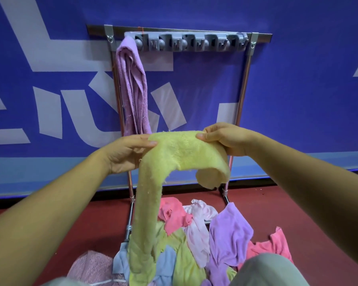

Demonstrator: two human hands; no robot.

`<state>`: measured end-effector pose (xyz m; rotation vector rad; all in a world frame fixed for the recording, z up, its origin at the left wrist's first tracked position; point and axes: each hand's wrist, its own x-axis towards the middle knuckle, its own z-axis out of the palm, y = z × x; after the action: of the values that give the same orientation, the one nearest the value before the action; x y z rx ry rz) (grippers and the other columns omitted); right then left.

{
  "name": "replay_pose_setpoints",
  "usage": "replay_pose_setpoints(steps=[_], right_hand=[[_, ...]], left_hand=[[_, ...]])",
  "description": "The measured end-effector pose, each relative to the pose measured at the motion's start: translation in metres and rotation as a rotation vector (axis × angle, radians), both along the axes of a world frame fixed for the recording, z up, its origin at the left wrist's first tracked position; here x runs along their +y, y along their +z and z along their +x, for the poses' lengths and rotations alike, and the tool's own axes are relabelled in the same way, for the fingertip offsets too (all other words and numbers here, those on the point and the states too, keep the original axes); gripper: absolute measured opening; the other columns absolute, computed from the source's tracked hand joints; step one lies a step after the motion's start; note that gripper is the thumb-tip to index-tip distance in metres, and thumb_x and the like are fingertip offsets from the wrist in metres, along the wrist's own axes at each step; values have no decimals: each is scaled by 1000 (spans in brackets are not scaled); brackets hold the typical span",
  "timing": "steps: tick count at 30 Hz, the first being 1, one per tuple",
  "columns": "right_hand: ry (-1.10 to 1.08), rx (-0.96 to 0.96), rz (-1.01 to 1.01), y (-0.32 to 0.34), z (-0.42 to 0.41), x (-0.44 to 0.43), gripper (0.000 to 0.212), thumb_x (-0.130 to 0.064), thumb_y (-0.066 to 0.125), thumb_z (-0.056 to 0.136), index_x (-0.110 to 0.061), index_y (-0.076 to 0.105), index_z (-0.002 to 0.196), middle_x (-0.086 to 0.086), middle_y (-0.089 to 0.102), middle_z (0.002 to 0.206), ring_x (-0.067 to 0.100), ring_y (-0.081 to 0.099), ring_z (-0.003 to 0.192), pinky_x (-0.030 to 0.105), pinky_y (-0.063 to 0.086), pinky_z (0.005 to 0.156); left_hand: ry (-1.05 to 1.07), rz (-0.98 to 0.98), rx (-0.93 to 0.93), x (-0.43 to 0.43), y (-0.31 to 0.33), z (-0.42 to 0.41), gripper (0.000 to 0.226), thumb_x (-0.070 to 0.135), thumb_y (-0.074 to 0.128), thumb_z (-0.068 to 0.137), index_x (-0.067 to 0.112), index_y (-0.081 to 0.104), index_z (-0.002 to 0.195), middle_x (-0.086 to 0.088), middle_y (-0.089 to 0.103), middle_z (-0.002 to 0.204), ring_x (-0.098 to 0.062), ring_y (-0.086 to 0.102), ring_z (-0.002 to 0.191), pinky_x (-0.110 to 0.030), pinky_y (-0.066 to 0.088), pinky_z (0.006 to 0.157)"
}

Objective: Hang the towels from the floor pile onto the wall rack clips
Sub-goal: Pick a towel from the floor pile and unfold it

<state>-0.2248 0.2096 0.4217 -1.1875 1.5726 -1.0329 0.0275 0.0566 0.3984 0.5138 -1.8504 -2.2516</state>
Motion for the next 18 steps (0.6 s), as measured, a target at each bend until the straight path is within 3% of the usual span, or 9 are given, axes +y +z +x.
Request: replay_pose_setpoints(steps=[3,5,7,9,11,13,15,16,18], right_hand=[[105,-18,68,-1,3,3,13,-20,60,97,-8,64,102,5,69,87,19,66,78,29,55,68],[209,-107,84,2,11,3,20,-28,57,98,-14,69,104,3,72,98,20,69,88,32,55,79],[324,-170,74,6,22,3,30,-35,49,101,-22,75,94,-1,73,94,16,68,88,31,52,83],[381,-204,57,9,32,0,46,-30,39,105,-25,75,76,-10,68,77,8,65,72,25,50,74],[396,-189,38,12,39,-3,44,-19,41,105,-24,71,74,-12,63,71,6,61,65,22,50,68],[394,-148,12,13,41,-5,16,-14,57,99,-15,67,86,-4,65,77,11,64,71,24,53,70],[382,-129,9,13,37,-5,5,-10,62,94,-7,65,90,2,68,80,13,67,73,24,55,71],[378,-121,7,11,34,-5,7,-9,62,94,-5,64,89,3,69,80,14,67,74,24,56,73],[374,-113,-13,9,30,-4,12,-9,59,96,-5,65,86,3,67,80,15,65,76,27,54,79]], left_hand=[[49,-54,50,1,10,-1,82,32,89,59,-1,59,128,-15,56,113,-25,57,101,-33,52,84],[32,-95,64,4,16,-4,77,31,87,60,2,62,127,-20,55,123,-32,53,112,-39,46,96],[-4,-120,55,6,22,-9,65,31,86,61,5,69,119,-19,58,115,-30,55,104,-37,44,92],[-43,-174,19,10,27,-13,40,28,80,69,10,74,104,-8,60,85,-18,57,78,-28,45,72],[-68,-217,-28,14,30,-14,24,22,65,80,8,73,98,-2,53,69,-12,51,62,-21,42,59],[-81,-262,-50,10,30,-14,49,26,70,80,-9,62,114,-12,51,81,-16,50,68,-24,41,62],[-117,-299,-77,6,29,-10,78,35,80,73,-18,48,120,-15,46,99,-22,46,77,-27,40,68],[-131,-308,-95,6,28,-8,75,35,82,71,-18,50,115,-14,48,96,-21,48,78,-27,41,69],[-185,-352,-144,7,28,-5,40,24,77,78,-7,62,98,-10,54,82,-14,53,74,-22,45,71]])
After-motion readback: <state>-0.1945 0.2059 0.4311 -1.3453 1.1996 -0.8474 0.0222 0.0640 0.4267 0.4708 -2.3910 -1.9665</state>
